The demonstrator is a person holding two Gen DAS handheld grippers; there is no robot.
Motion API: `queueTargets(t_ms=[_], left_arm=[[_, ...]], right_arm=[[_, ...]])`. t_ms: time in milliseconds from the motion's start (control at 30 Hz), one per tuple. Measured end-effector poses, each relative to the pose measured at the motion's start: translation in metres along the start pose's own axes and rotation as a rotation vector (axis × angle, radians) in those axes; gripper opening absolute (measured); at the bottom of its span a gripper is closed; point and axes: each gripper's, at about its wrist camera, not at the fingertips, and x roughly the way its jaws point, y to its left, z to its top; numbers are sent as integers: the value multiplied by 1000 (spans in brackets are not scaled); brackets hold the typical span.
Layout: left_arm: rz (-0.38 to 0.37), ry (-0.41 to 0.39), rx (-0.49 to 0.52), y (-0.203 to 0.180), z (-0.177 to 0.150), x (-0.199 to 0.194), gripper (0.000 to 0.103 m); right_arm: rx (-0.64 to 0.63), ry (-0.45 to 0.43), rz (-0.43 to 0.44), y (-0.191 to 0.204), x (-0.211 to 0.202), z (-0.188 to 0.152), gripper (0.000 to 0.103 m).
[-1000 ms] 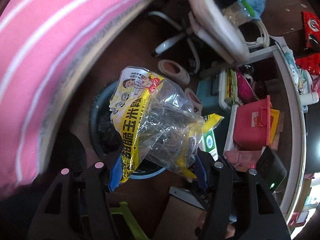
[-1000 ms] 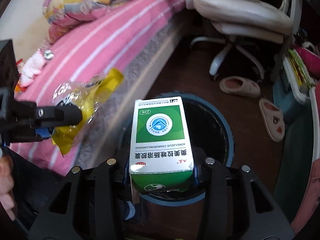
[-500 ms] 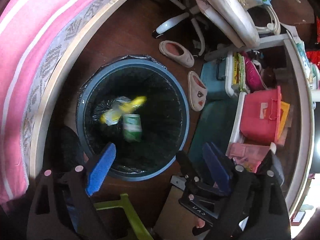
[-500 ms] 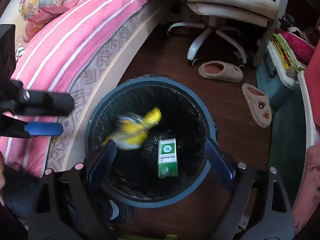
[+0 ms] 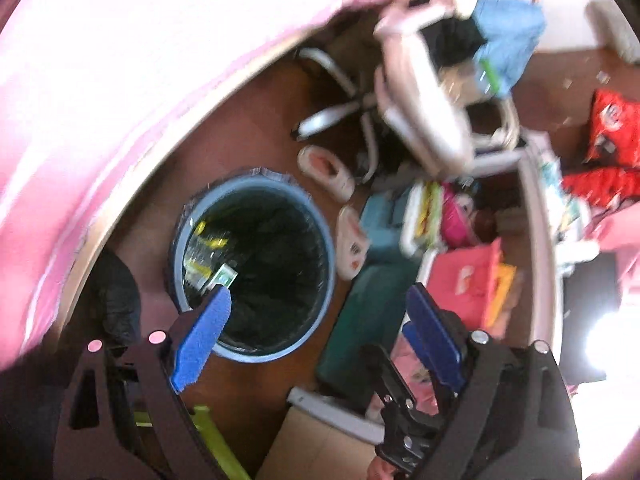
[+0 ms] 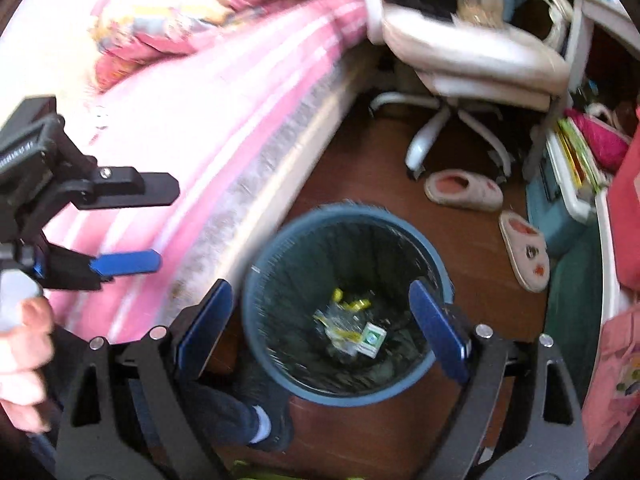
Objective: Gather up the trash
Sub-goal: 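Swing both tools back over the bed toward the red bag and cloth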
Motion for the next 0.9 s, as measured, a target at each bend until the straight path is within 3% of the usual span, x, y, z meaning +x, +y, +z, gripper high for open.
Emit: queueTargets(t_ms=[200,433,500,633,900], left_arm=[[-147,-185,-51,4,-13,-88,88],[-197,-407,-75,34,-27,-202,88],[-183,-459,-81,46,-28,-228,88],[-86,-562,-72,74,-27,-271,88],[25,-638,-141,171,7,-312,88]], right_arm=[[-81,-104,86,57,-41,28,90],[-210,-227,208,151,-81,57,91],[-255,-250,245,180,-84,62,91],[-294,-256,293,220,-80,71,91],[-336,-219,365,314,-25,98,91]])
